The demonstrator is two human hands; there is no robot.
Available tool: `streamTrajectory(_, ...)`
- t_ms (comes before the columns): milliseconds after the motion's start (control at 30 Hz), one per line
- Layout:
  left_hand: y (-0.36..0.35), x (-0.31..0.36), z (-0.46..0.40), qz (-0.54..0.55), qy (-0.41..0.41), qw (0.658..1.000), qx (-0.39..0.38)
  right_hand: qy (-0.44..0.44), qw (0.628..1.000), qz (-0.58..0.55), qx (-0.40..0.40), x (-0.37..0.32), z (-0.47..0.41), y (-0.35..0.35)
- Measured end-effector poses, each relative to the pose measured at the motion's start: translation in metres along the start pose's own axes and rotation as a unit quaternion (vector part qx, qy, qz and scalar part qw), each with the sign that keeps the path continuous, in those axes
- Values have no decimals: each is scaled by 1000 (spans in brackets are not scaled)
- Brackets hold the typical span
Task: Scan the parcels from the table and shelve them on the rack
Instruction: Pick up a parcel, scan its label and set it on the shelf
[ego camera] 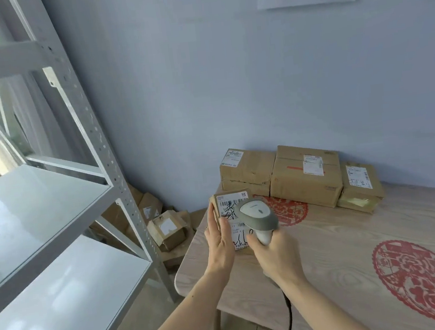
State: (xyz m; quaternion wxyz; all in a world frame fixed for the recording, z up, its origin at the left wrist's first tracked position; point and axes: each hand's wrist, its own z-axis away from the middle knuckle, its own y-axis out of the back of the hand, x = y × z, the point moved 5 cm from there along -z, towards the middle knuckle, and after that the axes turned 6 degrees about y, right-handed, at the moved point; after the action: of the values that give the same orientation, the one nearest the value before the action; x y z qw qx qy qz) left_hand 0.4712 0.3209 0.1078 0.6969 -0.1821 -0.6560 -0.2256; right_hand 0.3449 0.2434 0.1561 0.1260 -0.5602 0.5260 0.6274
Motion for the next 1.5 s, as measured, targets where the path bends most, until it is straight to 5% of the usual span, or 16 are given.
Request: streamTrajectory(1500,-1,15,4,21,-9,996,89,35,991,-67,-110,-18,-15,-1)
